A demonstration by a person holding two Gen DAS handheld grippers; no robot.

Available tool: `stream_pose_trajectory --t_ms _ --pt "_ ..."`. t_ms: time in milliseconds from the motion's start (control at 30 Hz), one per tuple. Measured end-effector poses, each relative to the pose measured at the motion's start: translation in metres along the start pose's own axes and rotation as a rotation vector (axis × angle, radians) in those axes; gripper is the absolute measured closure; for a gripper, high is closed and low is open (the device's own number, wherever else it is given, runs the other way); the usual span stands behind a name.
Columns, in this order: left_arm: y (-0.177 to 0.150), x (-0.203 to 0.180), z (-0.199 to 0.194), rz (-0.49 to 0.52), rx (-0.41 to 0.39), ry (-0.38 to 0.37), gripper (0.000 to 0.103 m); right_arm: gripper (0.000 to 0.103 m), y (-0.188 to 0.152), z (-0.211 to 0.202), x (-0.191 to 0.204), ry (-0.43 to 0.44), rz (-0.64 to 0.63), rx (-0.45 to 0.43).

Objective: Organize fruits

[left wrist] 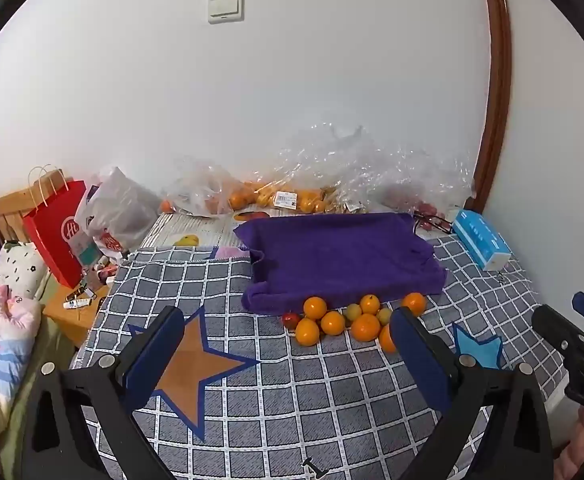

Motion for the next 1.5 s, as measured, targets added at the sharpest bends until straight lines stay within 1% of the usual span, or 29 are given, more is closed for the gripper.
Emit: stream_pose_trajectory --t_ms 33,67,100,133,200,267,333,400,467,700,1367,1500 --pt "-0.001 -0.002 0.001 0.007 0.006 0.001 0.0 0.0 0.0 0.0 0.002 0.001 -0.003 0.003" --pt "-0.001 -0.002 0.001 -0.007 0.006 -0.01 0.0 0.0 0.0 -0.001 0.004 0.002 -0.007 0.006" --pt "0.0 0.001 0.001 -0.043 -0.005 -0.026 0.0 0.0 0.0 -0.001 0.006 0.001 -0.011 0.008" --pt "-0.002 0.001 0.0 -0.044 -0.009 -0.026 0.0 0.0 0.004 -0.003 0.003 0.0 0.008 0.009" --pt "-0.004 -0.005 -0.003 -0.031 -0.018 -0.027 0.0 0.0 0.007 -0.004 0.004 -0.007 0.003 0.014" --pt "-0.006 -0.006 -0.006 -0.027 -0.033 -0.028 0.0 0.0 0.003 -0.007 0.001 0.003 0.0 -0.006" --pt "-0.003 -0.007 -0.006 -0.022 -0.028 -0.037 0.0 0.0 0.002 -0.009 -0.003 0.006 -0.003 -0.006" --pt "-0.002 -0.008 -0.008 -0.01 -0.029 -0.039 0.0 0.0 0.002 -0.011 0.0 -0.015 -0.013 0.001" --pt "-0.002 -0.009 -0.009 -0.007 -0.032 -0.035 0.0 0.0 0.002 -0.011 0.003 -0.01 -0.012 0.001" --pt "0.002 -0.009 -0.012 -0.01 -0.028 -0.038 0.0 0.0 0.0 -0.009 0.001 -0.008 -0.005 0.003" --pt "-0.003 -0.003 -0.009 -0.033 -0.028 -0.049 0.0 0.0 -0.004 -0.01 0.01 0.007 -0.011 0.004" --pt "-0.005 -0.005 -0.01 -0.028 -0.033 -0.054 0.0 0.0 -0.004 -0.013 0.01 -0.005 -0.013 -0.003"
Point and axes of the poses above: each gripper's, at about its wrist camera, not at the fingertips, and z roughly the way its jaws point, x to its left, y to its top, the point moved 10 cm from there along z, roughly the way its jaws point, and after that the axes turned 11 degrees about -y, right-handed, at the moved point
